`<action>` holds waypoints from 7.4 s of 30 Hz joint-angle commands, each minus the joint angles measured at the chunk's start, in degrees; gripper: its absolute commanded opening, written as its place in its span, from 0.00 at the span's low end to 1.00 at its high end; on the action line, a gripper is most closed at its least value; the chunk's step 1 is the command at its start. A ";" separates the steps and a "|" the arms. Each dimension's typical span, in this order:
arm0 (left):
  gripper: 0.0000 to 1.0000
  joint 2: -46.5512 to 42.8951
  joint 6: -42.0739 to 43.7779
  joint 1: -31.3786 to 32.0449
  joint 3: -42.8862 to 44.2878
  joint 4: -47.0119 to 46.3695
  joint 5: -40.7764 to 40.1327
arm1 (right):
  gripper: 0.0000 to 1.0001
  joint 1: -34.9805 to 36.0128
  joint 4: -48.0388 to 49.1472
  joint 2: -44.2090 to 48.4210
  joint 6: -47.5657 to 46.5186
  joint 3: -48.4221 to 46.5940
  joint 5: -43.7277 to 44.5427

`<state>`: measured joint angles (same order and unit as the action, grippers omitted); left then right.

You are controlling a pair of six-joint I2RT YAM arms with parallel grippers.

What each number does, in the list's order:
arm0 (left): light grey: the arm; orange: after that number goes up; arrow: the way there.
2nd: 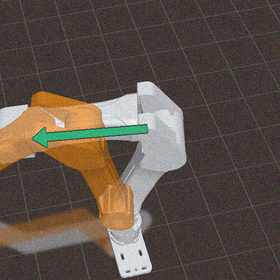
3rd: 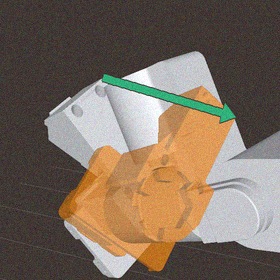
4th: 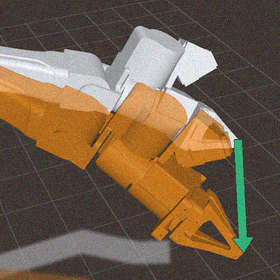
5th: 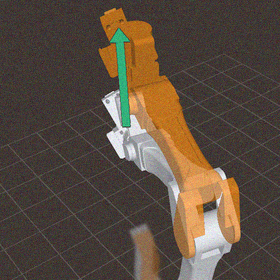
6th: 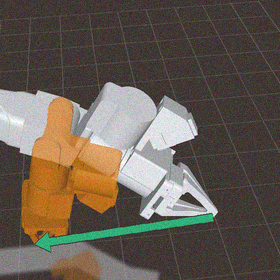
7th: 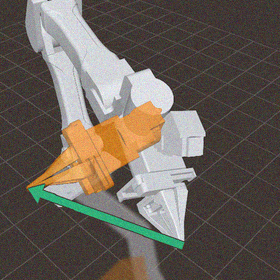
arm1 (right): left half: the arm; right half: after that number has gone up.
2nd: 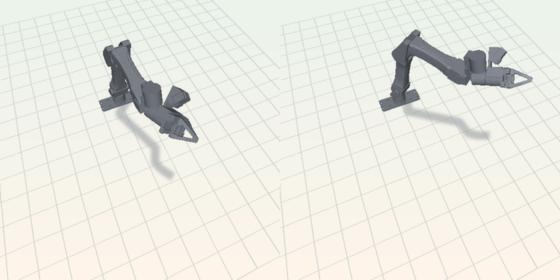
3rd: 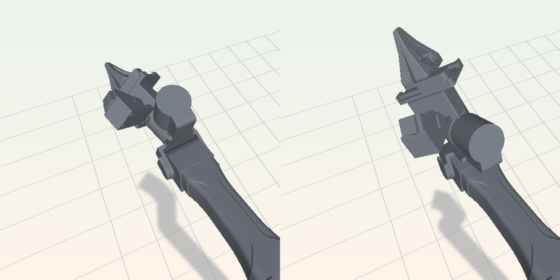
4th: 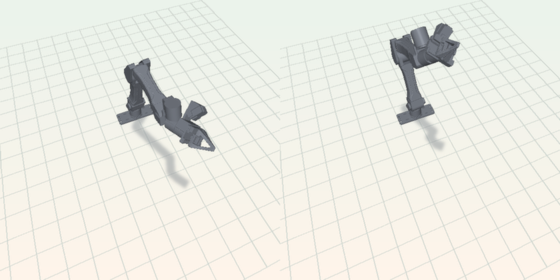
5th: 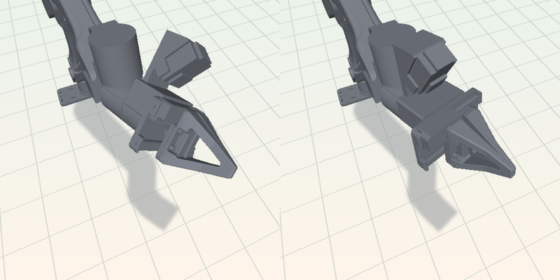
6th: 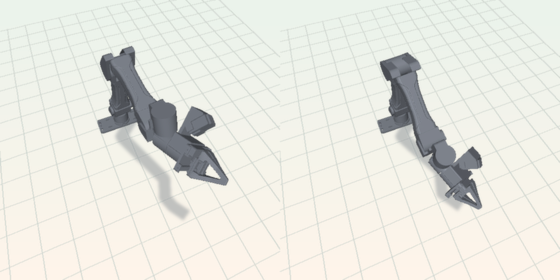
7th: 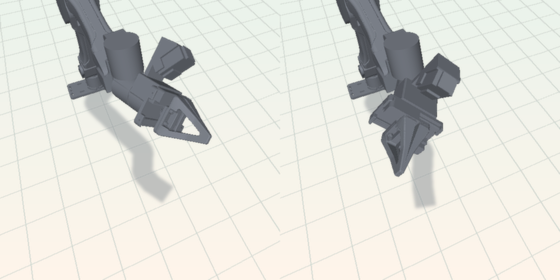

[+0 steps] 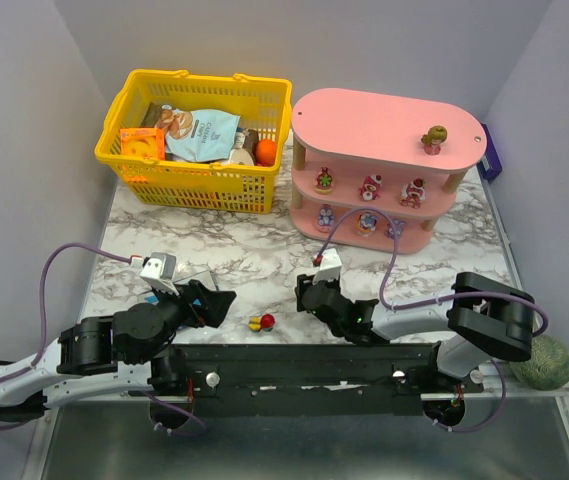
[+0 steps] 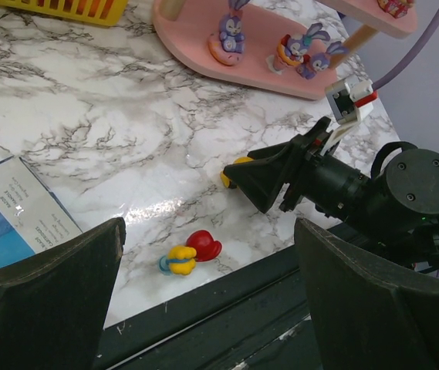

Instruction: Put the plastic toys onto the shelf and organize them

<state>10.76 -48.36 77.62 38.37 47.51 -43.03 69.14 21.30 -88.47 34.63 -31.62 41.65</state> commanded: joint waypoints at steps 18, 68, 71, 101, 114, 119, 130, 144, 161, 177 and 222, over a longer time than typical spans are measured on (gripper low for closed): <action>0.99 -0.83 -1.30 0.86 0.48 1.27 -2.68 | 0.01 -0.15 -4.85 1.01 0.70 -3.71 1.33; 0.99 -2.41 -2.88 1.12 1.44 2.86 -3.20 | 0.01 -30.73 -50.75 8.04 -23.83 -65.42 4.85; 0.99 -2.59 -2.88 1.13 1.44 2.86 -3.29 | 0.01 -31.53 -50.74 8.13 -23.65 -65.15 3.80; 0.99 -2.77 -2.79 1.13 1.53 3.03 -3.56 | 0.37 -37.85 -54.17 4.62 -19.60 -68.23 -7.02; 0.99 -2.77 -2.79 1.12 1.53 3.03 -3.64 | 0.48 -37.94 -55.49 3.91 -19.87 -69.55 -5.97; 0.99 -2.77 -2.71 1.13 1.53 3.03 -3.64 | 0.53 -37.94 -55.31 4.27 -20.39 -69.55 -5.61; 0.99 -2.68 -2.79 1.12 1.53 3.03 -3.73 | 0.58 -37.94 -54.96 4.62 -20.48 -69.63 -5.53; 0.99 -2.85 -2.79 1.04 1.62 3.29 -3.73 | 0.79 -37.94 -49.78 9.54 -21.27 -67.79 -11.84; 0.99 -3.38 -2.53 1.21 1.44 2.94 -3.38 | 0.83 -37.68 -44.94 25.53 -20.04 -54.70 -31.53; 0.99 -3.03 -1.48 1.21 1.18 1.62 -1.54 | 0.82 -26.45 -37.76 38.02 -18.46 -23.16 -47.89; 0.99 -1.89 -1.48 1.74 0.83 1.36 -1.36 | 0.58 12.24 -0.47 -2.76 -1.76 -8.38 -8.43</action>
<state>9.06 -49.58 78.78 38.89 49.39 -44.07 81.03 20.64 -90.48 30.50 -39.27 29.56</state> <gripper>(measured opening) 0.988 0.597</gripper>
